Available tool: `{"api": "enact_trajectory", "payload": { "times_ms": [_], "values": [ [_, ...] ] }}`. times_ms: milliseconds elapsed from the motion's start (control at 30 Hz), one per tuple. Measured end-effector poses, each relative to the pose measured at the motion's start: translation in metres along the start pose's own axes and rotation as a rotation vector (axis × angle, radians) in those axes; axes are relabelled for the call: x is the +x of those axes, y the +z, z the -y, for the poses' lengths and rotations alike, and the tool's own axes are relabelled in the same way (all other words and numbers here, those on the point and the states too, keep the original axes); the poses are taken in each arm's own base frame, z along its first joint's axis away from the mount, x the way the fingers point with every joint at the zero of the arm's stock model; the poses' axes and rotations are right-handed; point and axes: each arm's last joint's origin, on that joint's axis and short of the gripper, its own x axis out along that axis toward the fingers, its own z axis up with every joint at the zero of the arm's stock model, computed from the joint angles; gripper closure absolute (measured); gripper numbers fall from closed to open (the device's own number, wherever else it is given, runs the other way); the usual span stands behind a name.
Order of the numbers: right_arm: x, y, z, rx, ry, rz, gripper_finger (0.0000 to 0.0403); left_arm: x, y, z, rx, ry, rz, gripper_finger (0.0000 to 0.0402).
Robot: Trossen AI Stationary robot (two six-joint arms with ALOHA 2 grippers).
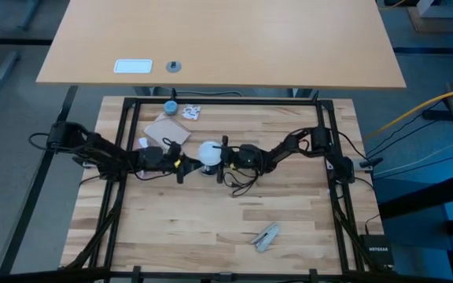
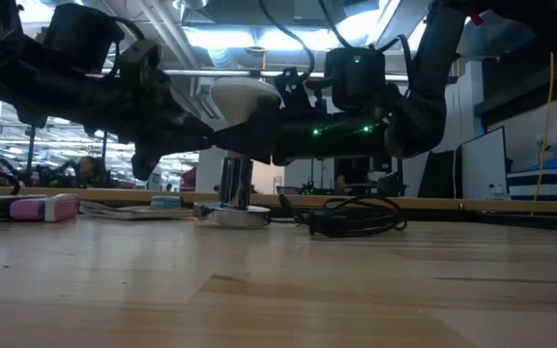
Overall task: Screw lightbulb
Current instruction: Remove the lightbulb from the lamp
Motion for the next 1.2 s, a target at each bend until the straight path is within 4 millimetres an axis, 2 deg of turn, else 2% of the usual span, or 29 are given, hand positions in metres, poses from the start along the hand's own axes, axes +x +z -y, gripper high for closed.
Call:
{"api": "enact_trajectory", "payload": {
  "times_ms": [100, 200, 300, 400, 500, 733, 1000, 1200],
  "values": [
    [0.0, 0.0, 0.0, 0.016, 0.0, -0.005, 0.0237, 0.0, -0.003, 0.002, 0.018, -0.001, -0.023, 0.0321],
    [0.001, -0.001, 0.008, 0.018, -0.065, -0.014, 0.0237, -0.001, -0.01, 0.003, 0.021, -0.054, -0.131, 0.0323],
    [0.001, -0.002, 0.007, 0.018, -0.061, -0.024, 0.0237, -0.001, -0.013, -0.004, 0.086, 0.032, -0.145, 0.0323],
    [0.001, -0.004, 0.003, 0.045, -0.025, -0.047, 0.0237, -0.001, -0.013, -0.005, 0.091, 0.022, -0.164, 0.0323],
    [0.001, -0.004, 0.006, 0.088, -0.084, -0.055, 0.0237, -0.001, -0.014, -0.004, 0.085, 0.035, -0.153, 0.0323],
    [0.0, -0.004, 0.008, 0.167, -0.188, -0.042, 0.0237, 0.006, -0.009, 0.019, 0.21, -0.08, -0.105, 0.0323],
    [0.008, 0.004, 0.01, 0.173, -0.227, -0.008, 0.0237, 0.03, 0.018, 0.065, 0.416, -0.195, 0.001, 0.0323],
    [0.025, 0.02, 0.009, 0.145, -0.229, 0.01, 0.0237, 0.052, 0.025, 0.081, 0.555, -0.141, -0.114, 0.0323]
  ]
}}
